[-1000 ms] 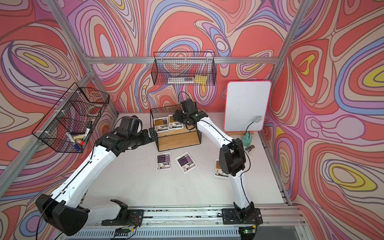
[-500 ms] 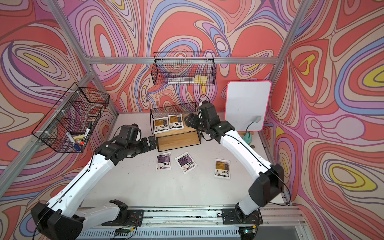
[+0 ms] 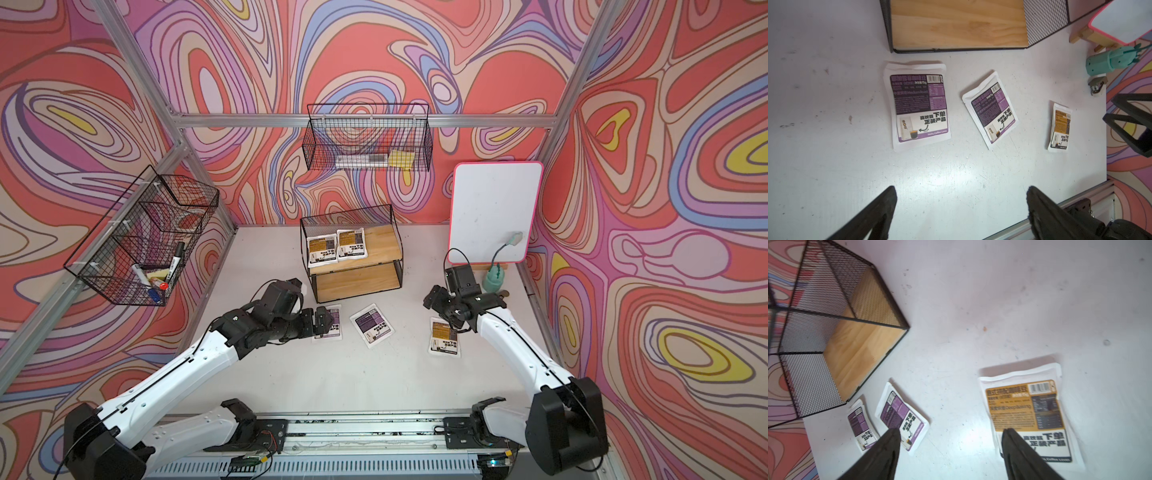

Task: Place the bagged coffee beans on the shelf by color
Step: Move the bagged coffee beans to the center of the board.

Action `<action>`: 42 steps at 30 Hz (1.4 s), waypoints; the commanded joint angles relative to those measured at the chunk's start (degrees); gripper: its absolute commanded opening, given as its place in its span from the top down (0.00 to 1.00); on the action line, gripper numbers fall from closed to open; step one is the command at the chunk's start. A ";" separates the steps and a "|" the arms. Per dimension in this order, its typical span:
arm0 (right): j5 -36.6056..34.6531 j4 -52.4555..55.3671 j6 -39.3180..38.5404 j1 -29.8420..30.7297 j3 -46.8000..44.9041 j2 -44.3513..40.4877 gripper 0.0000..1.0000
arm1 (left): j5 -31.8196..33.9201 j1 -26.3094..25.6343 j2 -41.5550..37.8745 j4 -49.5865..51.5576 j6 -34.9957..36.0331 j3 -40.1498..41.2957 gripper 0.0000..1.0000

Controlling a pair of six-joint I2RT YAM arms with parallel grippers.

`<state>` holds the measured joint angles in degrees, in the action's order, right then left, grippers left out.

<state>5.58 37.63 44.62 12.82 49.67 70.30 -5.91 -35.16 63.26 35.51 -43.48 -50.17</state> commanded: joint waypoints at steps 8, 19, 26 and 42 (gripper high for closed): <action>-1.70 3.00 -0.50 -4.62 -6.09 -1.92 0.18 | 2.51 -4.57 7.12 -4.22 1.73 -2.94 0.01; 2.07 -2.30 -0.67 -4.82 -11.69 -0.14 0.18 | 2.52 -4.83 8.79 -6.66 2.61 -3.26 0.01; 4.85 -6.92 -2.37 -4.73 -12.43 4.25 0.19 | 2.21 -5.03 9.42 -7.38 2.53 -3.61 0.01; 11.38 -13.92 -3.88 -2.12 -9.22 14.01 0.24 | 2.88 -5.54 9.95 -6.82 1.87 -4.58 0.01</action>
<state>15.42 24.84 41.17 8.97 40.29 81.78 -4.25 -40.23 72.60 28.88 -41.82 -52.90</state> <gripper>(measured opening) 0.764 0.992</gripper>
